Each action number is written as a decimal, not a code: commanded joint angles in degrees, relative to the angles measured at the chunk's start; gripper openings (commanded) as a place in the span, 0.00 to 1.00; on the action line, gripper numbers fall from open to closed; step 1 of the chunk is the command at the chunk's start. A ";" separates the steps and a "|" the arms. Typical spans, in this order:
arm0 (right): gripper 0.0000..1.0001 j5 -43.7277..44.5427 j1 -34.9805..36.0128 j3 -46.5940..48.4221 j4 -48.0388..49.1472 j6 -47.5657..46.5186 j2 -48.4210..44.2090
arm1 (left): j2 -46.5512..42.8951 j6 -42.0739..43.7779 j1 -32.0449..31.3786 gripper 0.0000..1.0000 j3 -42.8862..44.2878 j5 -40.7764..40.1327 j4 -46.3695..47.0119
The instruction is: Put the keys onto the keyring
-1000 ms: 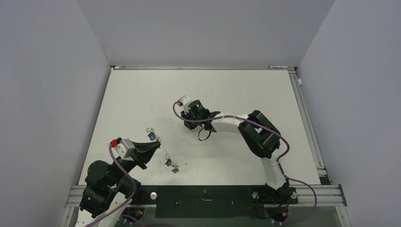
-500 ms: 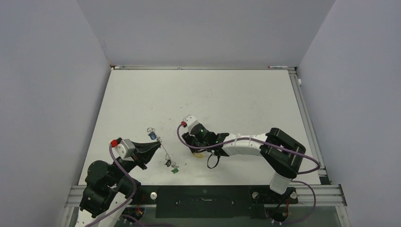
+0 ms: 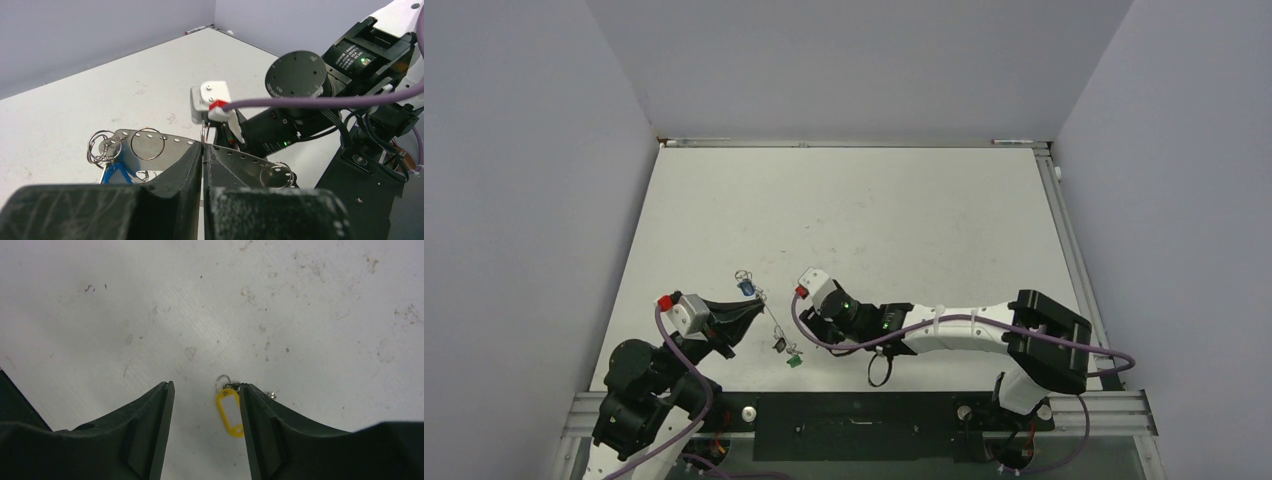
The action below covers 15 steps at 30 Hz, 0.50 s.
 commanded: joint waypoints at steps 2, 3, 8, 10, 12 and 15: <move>0.49 3.87 1.88 -1.42 -2.52 -1.48 0.73 | -0.95 -0.17 0.59 0.00 2.08 0.74 3.32; 0.48 4.34 2.11 -1.16 -2.74 -1.49 1.52 | -1.01 -0.17 0.68 0.00 2.08 0.78 3.28; 0.41 6.22 2.75 0.75 -2.62 -2.37 5.02 | -1.05 -0.17 0.79 0.00 2.08 0.94 3.32; 0.39 6.42 2.76 1.61 -2.83 -2.49 6.54 | -1.06 -0.17 0.79 0.00 2.08 1.04 3.28; 0.39 7.08 2.83 2.13 -3.08 -2.41 7.78 | -1.20 -0.17 0.79 0.00 2.08 0.91 3.25; 0.37 7.42 2.88 2.20 -2.69 -2.32 8.59 | -1.52 -0.18 0.79 0.00 2.08 0.52 3.02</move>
